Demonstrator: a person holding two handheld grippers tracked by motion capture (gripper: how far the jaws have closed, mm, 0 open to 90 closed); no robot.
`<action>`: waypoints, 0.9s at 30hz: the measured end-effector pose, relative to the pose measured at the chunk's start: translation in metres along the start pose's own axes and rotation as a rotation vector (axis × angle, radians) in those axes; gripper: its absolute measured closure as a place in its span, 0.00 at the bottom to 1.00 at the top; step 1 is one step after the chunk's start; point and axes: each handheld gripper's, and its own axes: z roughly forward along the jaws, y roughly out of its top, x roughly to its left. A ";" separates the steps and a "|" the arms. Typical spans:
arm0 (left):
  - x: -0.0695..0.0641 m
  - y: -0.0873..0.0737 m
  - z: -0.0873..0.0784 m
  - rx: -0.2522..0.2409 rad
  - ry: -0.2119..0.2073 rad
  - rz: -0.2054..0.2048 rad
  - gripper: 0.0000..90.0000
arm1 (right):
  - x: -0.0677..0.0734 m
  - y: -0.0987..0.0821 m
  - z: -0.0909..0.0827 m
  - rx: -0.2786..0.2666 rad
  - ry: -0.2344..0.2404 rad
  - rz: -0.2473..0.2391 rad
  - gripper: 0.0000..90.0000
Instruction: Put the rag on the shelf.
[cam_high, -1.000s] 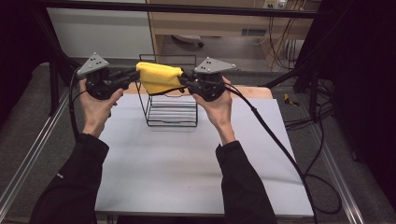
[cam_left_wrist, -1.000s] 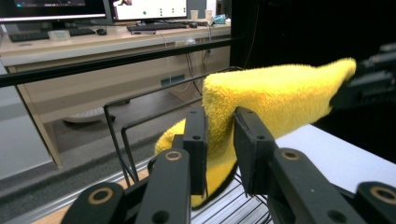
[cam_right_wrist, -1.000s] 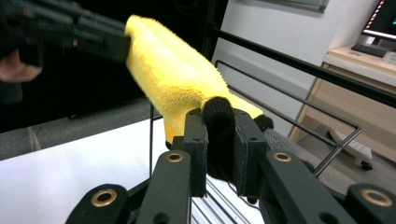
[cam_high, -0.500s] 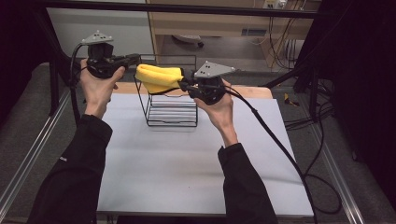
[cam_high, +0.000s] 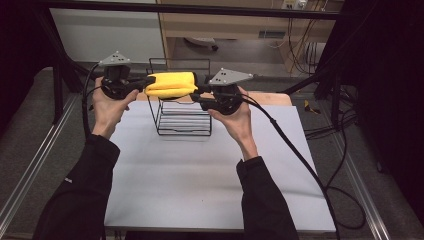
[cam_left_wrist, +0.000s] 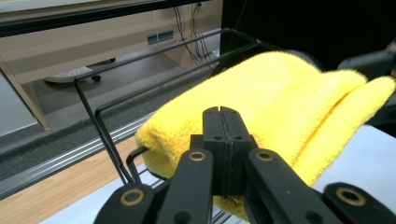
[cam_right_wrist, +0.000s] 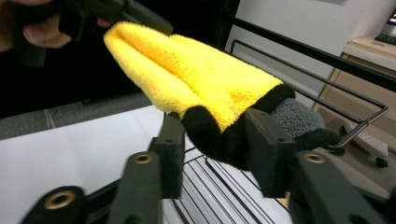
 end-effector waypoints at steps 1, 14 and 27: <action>-0.001 -0.001 0.000 -0.001 -0.001 0.002 1.00 | 0.000 0.001 -0.001 -0.008 0.004 0.012 0.58; -0.011 -0.023 0.011 0.058 0.002 0.074 1.00 | 0.000 0.003 0.000 -0.030 0.015 0.083 0.80; -0.011 -0.044 0.026 0.068 0.018 0.051 1.00 | -0.007 -0.021 0.030 0.110 -0.050 0.165 0.98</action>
